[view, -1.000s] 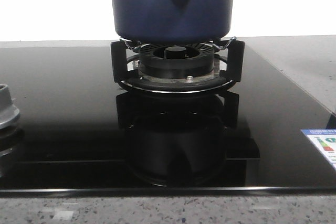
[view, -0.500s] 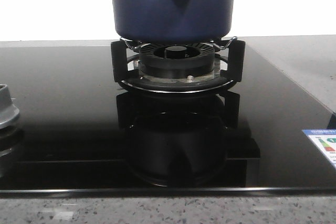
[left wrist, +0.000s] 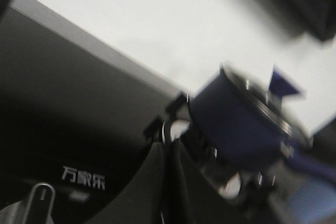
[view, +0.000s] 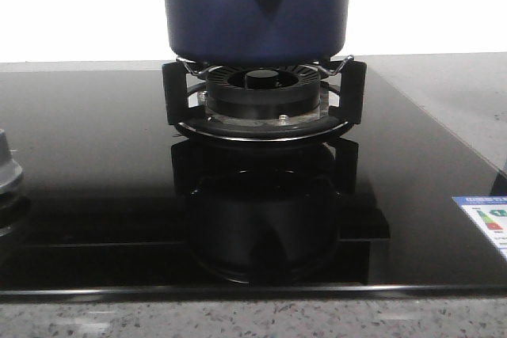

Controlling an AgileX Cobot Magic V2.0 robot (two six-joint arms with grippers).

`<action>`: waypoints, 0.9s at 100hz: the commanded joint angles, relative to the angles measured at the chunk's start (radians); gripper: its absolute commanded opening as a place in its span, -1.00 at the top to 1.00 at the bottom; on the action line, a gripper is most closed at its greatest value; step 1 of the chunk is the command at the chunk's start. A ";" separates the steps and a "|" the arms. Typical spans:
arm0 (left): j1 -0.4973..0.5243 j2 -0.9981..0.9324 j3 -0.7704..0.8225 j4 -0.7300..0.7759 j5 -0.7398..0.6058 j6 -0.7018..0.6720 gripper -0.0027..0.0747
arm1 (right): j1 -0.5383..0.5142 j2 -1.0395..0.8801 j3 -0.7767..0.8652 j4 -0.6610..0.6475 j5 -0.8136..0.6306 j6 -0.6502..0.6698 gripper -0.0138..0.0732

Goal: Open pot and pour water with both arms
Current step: 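Grasp the blue lid knob with the left gripper and lift the lid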

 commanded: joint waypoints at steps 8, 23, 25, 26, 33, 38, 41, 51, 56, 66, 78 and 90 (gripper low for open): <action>-0.038 0.204 -0.184 -0.056 0.129 0.247 0.98 | 0.070 0.150 -0.152 0.033 0.177 -0.081 0.84; -0.136 0.382 -0.323 -0.174 0.276 0.452 0.98 | 0.118 0.222 -0.233 0.154 0.277 -0.166 0.85; -0.148 0.399 -0.344 -0.184 0.304 0.475 0.98 | 0.118 0.225 -0.239 0.170 0.279 -0.178 0.85; -0.152 0.415 -0.358 -0.193 0.324 0.492 0.98 | 0.121 0.227 -0.242 0.187 0.279 -0.181 0.85; -0.187 0.492 -0.427 -0.245 0.420 0.605 0.98 | 0.125 0.233 -0.269 0.270 0.268 -0.228 0.85; -0.205 0.540 -0.471 -0.282 0.468 0.683 0.98 | 0.125 0.233 -0.288 0.320 0.252 -0.268 0.85; -0.212 0.565 -0.495 -0.299 0.484 0.722 0.98 | 0.125 0.233 -0.301 0.344 0.244 -0.309 0.85; -0.219 0.644 -0.567 -0.344 0.500 0.824 0.98 | 0.125 0.233 -0.336 0.386 0.199 -0.409 0.85; -0.219 0.678 -0.603 -0.352 0.507 0.896 0.98 | 0.125 0.233 -0.350 0.380 0.160 -0.450 0.85; -0.219 0.748 -0.662 -0.352 0.532 1.041 0.94 | 0.125 0.233 -0.365 0.373 0.094 -0.488 0.85; -0.219 0.818 -0.721 -0.359 0.539 1.168 0.53 | 0.125 0.233 -0.365 0.364 0.053 -0.491 0.80; -0.219 0.881 -0.761 -0.396 0.486 1.222 -0.15 | 0.125 0.233 -0.365 0.337 0.038 -0.491 0.55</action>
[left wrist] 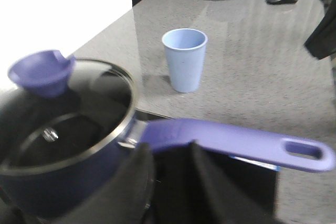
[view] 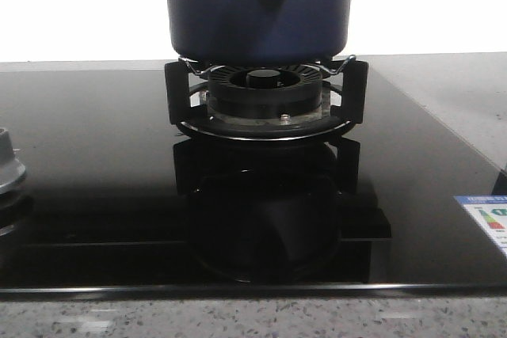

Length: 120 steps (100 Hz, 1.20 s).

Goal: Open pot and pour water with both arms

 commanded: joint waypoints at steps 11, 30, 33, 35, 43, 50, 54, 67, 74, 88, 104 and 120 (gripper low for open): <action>-0.009 0.088 -0.090 -0.129 -0.109 0.048 -0.47 | 0.000 0.014 -0.032 -0.023 -0.083 -0.018 0.12; -0.009 0.232 -0.194 -0.158 -0.114 0.094 -0.45 | 0.000 0.014 -0.032 -0.029 -0.096 -0.018 -0.33; -0.009 0.254 -0.210 -0.172 -0.111 0.104 -0.46 | 0.000 0.014 -0.032 -0.029 -0.096 -0.018 -0.34; -0.009 0.271 -0.222 -0.187 -0.109 0.116 -0.46 | 0.000 0.014 -0.032 -0.029 -0.096 -0.018 -0.34; -0.014 0.331 -0.268 -0.240 -0.088 0.180 -0.46 | 0.000 0.014 -0.032 -0.032 -0.096 -0.018 -0.34; -0.035 0.374 -0.306 -0.249 -0.073 0.223 -0.50 | 0.000 0.014 -0.032 -0.038 -0.094 -0.018 -0.34; -0.054 0.394 -0.324 -0.249 -0.064 0.236 -0.54 | 0.000 0.014 -0.032 -0.042 -0.094 -0.018 -0.34; -0.110 0.459 -0.376 -0.249 -0.071 0.275 -0.58 | 0.000 0.014 -0.032 -0.044 -0.092 -0.018 -0.34; -0.132 0.487 -0.395 -0.259 -0.090 0.284 -0.58 | 0.000 0.014 -0.032 -0.044 -0.090 -0.018 -0.34; -0.142 0.518 -0.404 -0.327 -0.150 0.284 -0.58 | 0.000 0.014 -0.032 -0.044 -0.071 -0.018 -0.34; -0.142 0.545 -0.404 -0.377 -0.180 0.286 -0.58 | 0.000 0.014 -0.032 -0.044 -0.058 -0.018 -0.34; -0.142 0.582 -0.404 -0.406 -0.207 0.286 -0.58 | 0.000 0.014 -0.032 -0.044 -0.058 -0.018 -0.34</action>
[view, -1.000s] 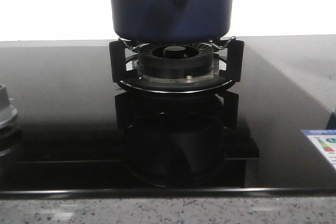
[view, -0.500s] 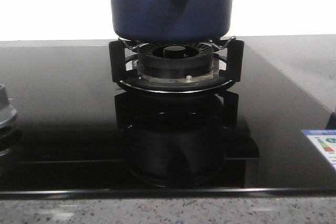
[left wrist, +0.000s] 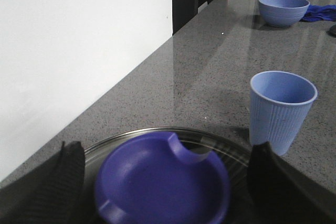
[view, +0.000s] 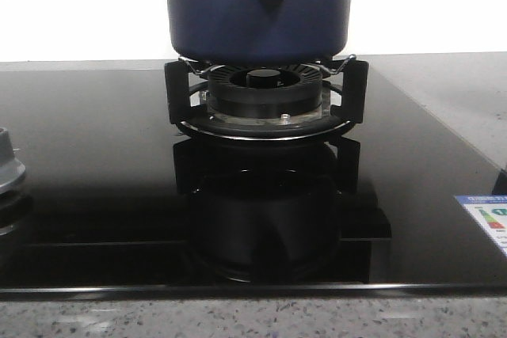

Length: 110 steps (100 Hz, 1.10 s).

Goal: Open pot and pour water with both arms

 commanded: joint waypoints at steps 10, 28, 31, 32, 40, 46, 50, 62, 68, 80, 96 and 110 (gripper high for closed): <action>-0.007 -0.002 -0.035 -0.119 -0.010 0.002 -0.58 | 0.000 0.014 -0.032 0.008 -0.054 -0.013 -0.34; -0.007 0.027 -0.035 -0.150 0.014 0.002 -0.57 | 0.000 0.014 -0.032 0.008 -0.054 -0.013 -0.34; -0.007 0.032 -0.035 -0.162 0.022 0.002 -0.57 | 0.000 0.014 -0.032 0.008 -0.054 -0.013 -0.34; -0.007 0.032 -0.035 -0.165 0.022 0.002 -0.56 | 0.000 0.014 -0.032 0.008 -0.054 -0.013 -0.34; -0.012 0.032 -0.035 -0.170 0.024 0.002 -0.50 | 0.000 0.014 -0.032 0.008 -0.054 -0.013 -0.34; -0.014 0.032 -0.035 -0.173 0.026 0.002 -0.42 | 0.000 0.014 -0.032 0.008 -0.054 -0.013 -0.34; -0.014 0.032 -0.035 -0.173 0.029 0.002 -0.37 | 0.000 0.014 -0.032 0.008 -0.054 -0.013 -0.34; -0.014 0.032 -0.035 -0.173 0.039 0.002 -0.14 | 0.000 0.014 -0.032 0.008 -0.054 -0.013 -0.34; -0.014 0.032 -0.035 -0.178 0.044 0.002 -0.02 | 0.000 0.014 -0.032 0.008 -0.060 -0.013 -0.34; -0.014 0.030 -0.035 -0.214 0.049 0.002 0.17 | 0.000 0.014 -0.032 0.008 -0.078 -0.013 -0.34; 0.003 -0.004 -0.035 -0.232 0.082 0.002 0.18 | 0.000 0.014 -0.032 0.008 -0.133 -0.013 -0.34; 0.031 -0.069 -0.035 -0.231 0.106 0.002 0.18 | 0.000 0.014 -0.032 0.008 -0.204 -0.013 -0.34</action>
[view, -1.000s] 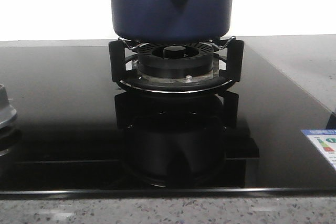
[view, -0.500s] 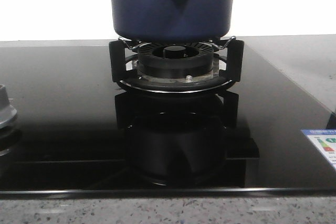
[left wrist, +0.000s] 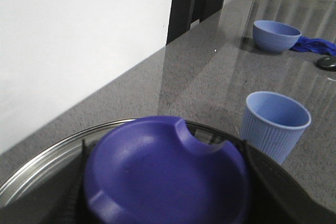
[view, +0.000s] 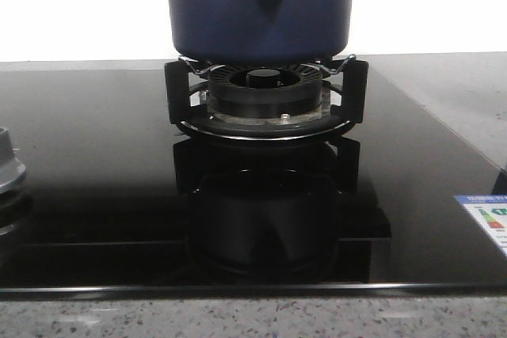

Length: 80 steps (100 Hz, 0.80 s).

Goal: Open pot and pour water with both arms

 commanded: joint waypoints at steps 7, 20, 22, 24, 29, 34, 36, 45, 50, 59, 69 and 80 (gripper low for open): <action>0.033 -0.149 -0.034 -0.090 0.058 -0.009 0.18 | 0.000 0.014 -0.032 -0.008 -0.163 -0.012 -0.34; 0.069 -0.233 -0.034 -0.070 0.077 -0.009 0.18 | 0.000 0.014 -0.032 -0.106 -0.239 -0.012 -0.34; 0.074 -0.248 -0.034 -0.064 0.082 -0.009 0.18 | 0.000 0.014 -0.032 -0.135 -0.252 -0.012 -0.34; 0.079 -0.263 -0.034 -0.057 0.087 -0.009 0.18 | 0.000 0.014 -0.032 -0.159 -0.257 -0.012 -0.34; 0.090 -0.297 -0.034 -0.040 0.097 -0.009 0.18 | 0.000 0.013 -0.034 -0.271 -0.257 -0.012 -0.34; 0.102 -0.332 -0.034 -0.026 0.099 -0.013 0.18 | 0.000 0.011 -0.034 -0.382 -0.257 -0.009 -0.34; 0.103 -0.347 -0.034 -0.020 0.099 -0.013 0.18 | 0.000 0.011 -0.034 -0.428 -0.255 -0.003 -0.34; 0.111 -0.406 -0.034 0.003 0.095 -0.013 0.18 | 0.000 0.011 -0.032 -0.593 -0.228 0.052 -0.34; 0.113 -0.432 -0.034 0.005 0.095 -0.013 0.18 | 0.000 0.011 -0.030 -0.692 -0.209 0.099 -0.34; 0.113 -0.467 -0.034 0.005 0.095 -0.013 0.18 | 0.000 0.005 -0.014 -0.819 -0.185 0.197 -0.34; 0.113 -0.487 -0.034 0.005 0.095 -0.015 0.18 | 0.000 -0.013 0.058 -0.936 -0.231 0.293 -0.34; 0.113 -0.495 -0.034 0.005 0.095 -0.019 0.18 | 0.000 -0.028 0.160 -0.948 -0.331 0.315 -0.38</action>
